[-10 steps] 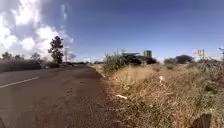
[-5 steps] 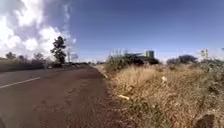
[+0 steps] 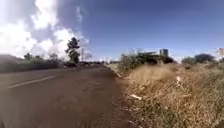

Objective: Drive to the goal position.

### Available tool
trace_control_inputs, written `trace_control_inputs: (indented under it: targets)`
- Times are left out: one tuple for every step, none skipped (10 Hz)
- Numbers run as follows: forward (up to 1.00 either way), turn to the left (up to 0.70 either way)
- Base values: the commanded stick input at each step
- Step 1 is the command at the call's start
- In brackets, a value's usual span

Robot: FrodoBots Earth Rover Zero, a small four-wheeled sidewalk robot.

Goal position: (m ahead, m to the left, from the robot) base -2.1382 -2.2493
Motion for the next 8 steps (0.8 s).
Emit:
trace_control_inputs:
  targets:
    - [0.00, 0.50]
    - [0.00, 0.50]
    - [0.00, 0.50]
    - [0.00, 0.50]
    - [0.00, 0.50]
    - [0.00, 0.50]
    - [0.00, 0.50]
    - [0.00, 0.50]
